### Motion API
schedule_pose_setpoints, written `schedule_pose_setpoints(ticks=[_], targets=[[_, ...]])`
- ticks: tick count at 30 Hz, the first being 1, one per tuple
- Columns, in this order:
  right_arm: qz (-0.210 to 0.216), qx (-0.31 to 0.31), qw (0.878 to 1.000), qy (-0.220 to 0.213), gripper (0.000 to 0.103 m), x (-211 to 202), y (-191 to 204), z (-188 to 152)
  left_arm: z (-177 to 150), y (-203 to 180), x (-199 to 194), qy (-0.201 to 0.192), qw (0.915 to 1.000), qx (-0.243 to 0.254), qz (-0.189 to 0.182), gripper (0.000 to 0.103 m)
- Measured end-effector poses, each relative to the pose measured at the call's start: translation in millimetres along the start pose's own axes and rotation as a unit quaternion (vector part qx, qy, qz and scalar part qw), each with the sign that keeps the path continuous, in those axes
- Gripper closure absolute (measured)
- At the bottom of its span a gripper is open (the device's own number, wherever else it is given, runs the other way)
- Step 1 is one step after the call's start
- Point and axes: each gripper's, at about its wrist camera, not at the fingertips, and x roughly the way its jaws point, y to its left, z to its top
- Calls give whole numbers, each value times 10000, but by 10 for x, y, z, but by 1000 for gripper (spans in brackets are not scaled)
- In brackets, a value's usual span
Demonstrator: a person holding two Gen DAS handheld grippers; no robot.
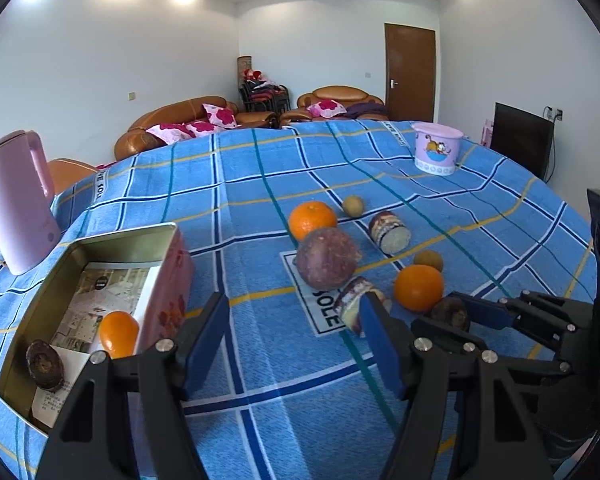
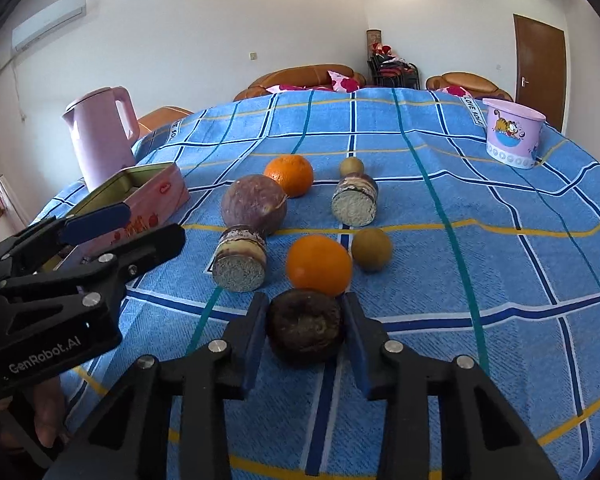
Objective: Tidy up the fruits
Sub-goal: 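Grasp another dark round fruit with the right tool while the left tool returns to the fruits, then grasp the small labeled jar with the left tool while the right tool holds the dark fruit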
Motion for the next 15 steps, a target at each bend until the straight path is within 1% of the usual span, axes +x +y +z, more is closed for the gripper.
schedule_pose_setpoints(ticks=[3, 5, 7, 12, 13, 15], targets=[[-69, 116, 9997, -180, 64, -66, -59, 18, 7, -52, 22, 22, 10000, 72, -44, 33], [-199, 160, 9992, -296, 64, -107, -100, 46, 14, -87, 41, 44, 9999, 105, -107, 33], [-341, 216, 9985, -366, 64, -119, -150, 70, 20, -114, 70, 88, 9997, 126, -189, 33], [-505, 419, 9967, -475, 64, -114, -270, 80, 27, -200, 150, 229, 9986, 189, -436, 35], [-507, 449, 9965, -489, 64, -115, -285, 83, 30, -211, 174, 269, 9983, 191, -471, 36], [-558, 510, 9958, -525, 64, -120, -304, 85, 34, -239, 224, 374, 9975, 221, -558, 45]])
